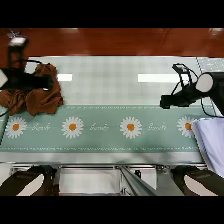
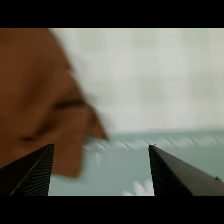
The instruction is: Fold the shirts.
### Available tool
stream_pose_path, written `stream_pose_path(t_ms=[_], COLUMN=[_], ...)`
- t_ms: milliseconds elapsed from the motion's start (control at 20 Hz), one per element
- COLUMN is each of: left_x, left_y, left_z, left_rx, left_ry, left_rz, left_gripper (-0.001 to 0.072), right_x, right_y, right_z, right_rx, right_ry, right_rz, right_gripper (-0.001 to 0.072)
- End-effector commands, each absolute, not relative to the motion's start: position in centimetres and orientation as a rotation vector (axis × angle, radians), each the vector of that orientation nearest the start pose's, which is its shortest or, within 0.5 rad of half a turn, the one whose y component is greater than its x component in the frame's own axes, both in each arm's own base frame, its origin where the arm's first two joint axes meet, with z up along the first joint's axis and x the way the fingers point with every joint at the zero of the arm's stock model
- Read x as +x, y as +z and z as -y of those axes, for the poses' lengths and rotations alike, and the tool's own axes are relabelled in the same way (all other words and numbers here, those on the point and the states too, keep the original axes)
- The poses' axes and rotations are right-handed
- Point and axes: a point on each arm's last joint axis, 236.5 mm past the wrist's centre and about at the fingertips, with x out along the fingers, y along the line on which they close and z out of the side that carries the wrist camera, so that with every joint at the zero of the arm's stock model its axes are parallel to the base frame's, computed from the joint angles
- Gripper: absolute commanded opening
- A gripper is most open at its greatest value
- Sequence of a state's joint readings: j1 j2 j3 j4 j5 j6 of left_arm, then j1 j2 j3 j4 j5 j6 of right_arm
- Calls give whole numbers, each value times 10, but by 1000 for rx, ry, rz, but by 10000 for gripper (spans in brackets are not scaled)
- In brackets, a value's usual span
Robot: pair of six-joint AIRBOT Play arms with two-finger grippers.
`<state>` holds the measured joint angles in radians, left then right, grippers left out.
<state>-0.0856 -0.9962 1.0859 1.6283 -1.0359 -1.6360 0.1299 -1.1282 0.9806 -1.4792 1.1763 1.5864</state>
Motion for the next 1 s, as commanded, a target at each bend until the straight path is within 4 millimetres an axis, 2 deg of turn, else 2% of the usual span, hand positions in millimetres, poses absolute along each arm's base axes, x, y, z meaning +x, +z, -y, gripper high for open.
stream_pose_path(t_ms=[0,50,150,300,400,500,600,700,800,900,950], left_x=[388,390,391,385,381,390,401,409,408,402,399], left_y=[151,143,111,30,-13,-40,-61,-79,-93,-101,-101], left_z=[-66,-94,-140,-194,-215,-217,-209,-192,-170,-152,-146], left_rx=[-69,-129,-170,-145,-242,-266,-254,-251,-243,-237,-234], left_ry=[234,312,414,480,547,535,488,410,332,287,275], left_rz=[-679,-668,-729,-929,-1009,-1063,-1124,-1205,-1316,-1413,-1439], left_gripper=[701,701,701,700,700,700,700,700,699,698,674], right_x=[308,304,300,300,300,302,306,308,312,313,313], right_y=[6,6,7,8,8,10,11,12,14,15,14], right_z=[-71,-74,-75,-76,-77,-78,-78,-78,-78,-78,-78], right_rx=[89,119,145,183,206,217,227,240,246,247,248], right_ry=[165,164,158,138,127,126,121,113,111,111,111], right_rz=[-1223,-1199,-1182,-1182,-1183,-1173,-1158,-1147,-1132,-1126,-1127], right_gripper=[629,629,629,629,629,629,629,629,629,629,629])
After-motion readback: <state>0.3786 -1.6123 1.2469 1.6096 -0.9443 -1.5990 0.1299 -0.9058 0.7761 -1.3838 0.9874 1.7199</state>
